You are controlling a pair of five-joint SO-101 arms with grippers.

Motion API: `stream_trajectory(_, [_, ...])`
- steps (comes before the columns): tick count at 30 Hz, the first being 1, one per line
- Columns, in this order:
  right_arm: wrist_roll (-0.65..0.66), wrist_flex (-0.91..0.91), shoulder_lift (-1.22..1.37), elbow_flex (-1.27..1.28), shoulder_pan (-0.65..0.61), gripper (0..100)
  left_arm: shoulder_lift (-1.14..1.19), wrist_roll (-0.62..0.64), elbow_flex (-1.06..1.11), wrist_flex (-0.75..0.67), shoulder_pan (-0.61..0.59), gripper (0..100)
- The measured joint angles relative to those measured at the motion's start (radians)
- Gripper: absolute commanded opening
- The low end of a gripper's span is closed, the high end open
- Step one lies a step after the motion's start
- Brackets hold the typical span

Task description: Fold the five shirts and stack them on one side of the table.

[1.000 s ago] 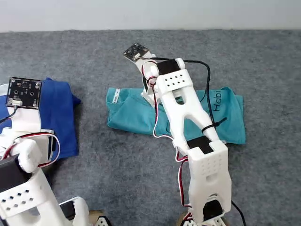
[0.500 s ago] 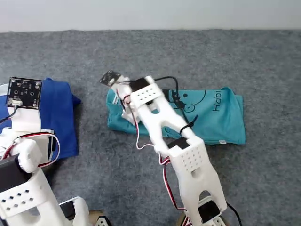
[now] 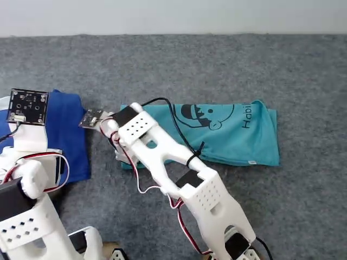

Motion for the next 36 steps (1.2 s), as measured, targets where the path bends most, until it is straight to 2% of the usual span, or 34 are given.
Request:
stream_trajectory(9, [0.0, -0.055, 0.0, 0.0, 0.207, 0.9, 0.0, 0.0, 0.0, 0.0, 0.0, 14])
stream_trajectory(15, [0.0, -0.055, 0.002, 0.0, 0.27, 1.4, 0.0, 0.0, 0.0, 0.0, 0.0, 14])
stream_trajectory(23, [0.0, 0.031, -0.031, -0.072, 0.224, 22.5, 0.0, 0.0, 0.0, 0.0, 0.0, 14])
stream_trajectory(30, [0.0, -0.011, -0.035, -0.087, 0.143, 24.0, 0.0, 0.0, 0.0, 0.0, 0.0, 14])
stream_trajectory(36, [0.0, -0.046, 0.023, -0.092, 0.135, 23.7, 0.0, 0.0, 0.0, 0.0, 0.0, 14])
